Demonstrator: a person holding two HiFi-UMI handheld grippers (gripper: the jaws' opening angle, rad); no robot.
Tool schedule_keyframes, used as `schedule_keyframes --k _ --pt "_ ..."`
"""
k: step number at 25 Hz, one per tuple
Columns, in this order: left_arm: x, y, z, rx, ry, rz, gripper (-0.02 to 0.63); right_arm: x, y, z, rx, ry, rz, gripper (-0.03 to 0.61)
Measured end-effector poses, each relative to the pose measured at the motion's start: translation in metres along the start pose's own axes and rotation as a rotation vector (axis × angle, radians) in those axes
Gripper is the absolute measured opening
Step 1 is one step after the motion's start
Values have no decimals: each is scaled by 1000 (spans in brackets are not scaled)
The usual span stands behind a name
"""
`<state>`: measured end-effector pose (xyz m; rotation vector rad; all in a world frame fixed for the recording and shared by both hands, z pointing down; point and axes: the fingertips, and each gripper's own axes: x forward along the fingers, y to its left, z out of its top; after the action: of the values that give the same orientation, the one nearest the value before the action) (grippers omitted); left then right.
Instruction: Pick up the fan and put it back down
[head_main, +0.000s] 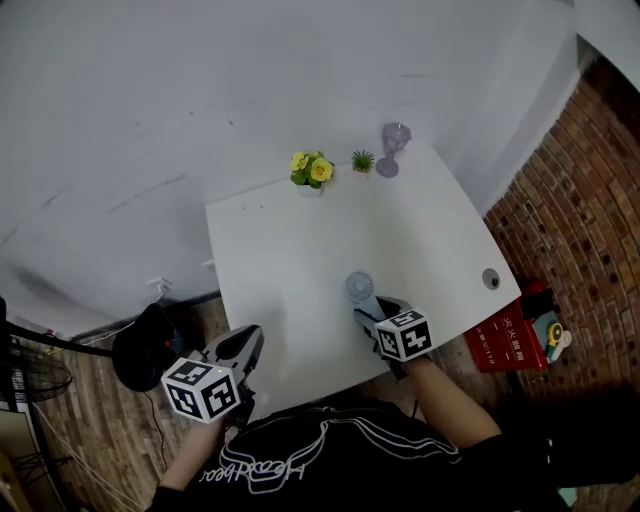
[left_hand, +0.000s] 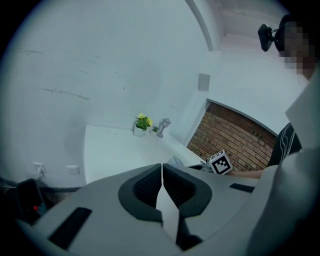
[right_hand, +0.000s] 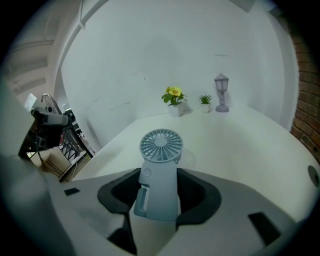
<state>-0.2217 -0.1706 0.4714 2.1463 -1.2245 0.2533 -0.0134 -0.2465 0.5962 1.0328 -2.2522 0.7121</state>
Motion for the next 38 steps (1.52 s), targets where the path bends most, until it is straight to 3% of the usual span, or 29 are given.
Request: schedule_keyframes --k 16,27,38 --pt "-6 -30 24 43 -56 -74 35 -90 68 81 -69 -321 122 219" --pt "-11 -49 45 113 -94 -109 35 -123 102 112 -137 -390 172 219" --pt "0 -47 42 102 -78 -116 35 -115 95 108 -110 -368 180 219"
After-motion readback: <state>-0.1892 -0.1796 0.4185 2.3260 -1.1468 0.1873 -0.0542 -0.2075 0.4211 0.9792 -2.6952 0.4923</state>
